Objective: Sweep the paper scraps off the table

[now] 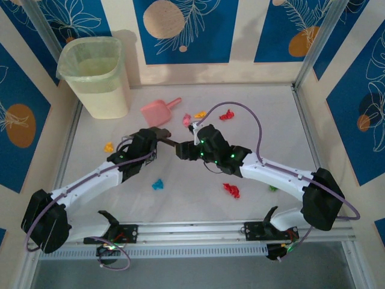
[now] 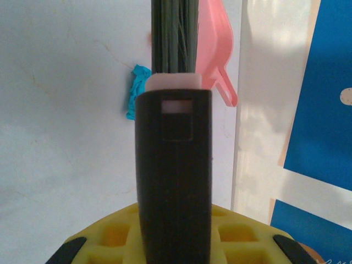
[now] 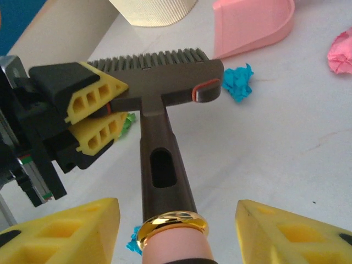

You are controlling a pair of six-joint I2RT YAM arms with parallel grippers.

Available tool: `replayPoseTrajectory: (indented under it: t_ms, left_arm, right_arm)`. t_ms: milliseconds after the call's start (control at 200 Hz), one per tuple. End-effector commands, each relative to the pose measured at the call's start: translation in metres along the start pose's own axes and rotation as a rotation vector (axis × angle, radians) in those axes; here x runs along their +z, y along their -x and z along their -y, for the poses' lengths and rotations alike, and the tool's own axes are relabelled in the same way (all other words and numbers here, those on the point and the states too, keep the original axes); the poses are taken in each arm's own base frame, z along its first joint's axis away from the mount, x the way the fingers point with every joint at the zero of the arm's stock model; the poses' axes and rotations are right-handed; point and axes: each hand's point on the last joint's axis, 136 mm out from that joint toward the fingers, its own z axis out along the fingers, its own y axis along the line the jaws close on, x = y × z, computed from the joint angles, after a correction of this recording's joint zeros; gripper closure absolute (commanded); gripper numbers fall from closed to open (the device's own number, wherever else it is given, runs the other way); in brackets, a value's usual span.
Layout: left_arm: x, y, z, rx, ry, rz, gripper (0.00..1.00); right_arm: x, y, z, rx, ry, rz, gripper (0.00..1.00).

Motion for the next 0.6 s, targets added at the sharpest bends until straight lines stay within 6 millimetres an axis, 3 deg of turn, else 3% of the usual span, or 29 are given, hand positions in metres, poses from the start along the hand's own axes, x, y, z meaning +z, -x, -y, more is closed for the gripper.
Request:
replayPoseTrajectory:
  t_ms: [0, 595]
  left_arm:
    - [-0.004, 0.01, 0.002, -0.034, -0.007, 0.024, 1.0]
    - [0.0, 0.015, -0.004, -0.067, 0.007, 0.011, 1.0]
  right_arm:
    - [0.002, 0.003, -0.014, -0.003, 0.053, 0.019, 0.41]
    - [0.012, -0.014, -0.015, 0.003, 0.036, -0.016, 0.45]
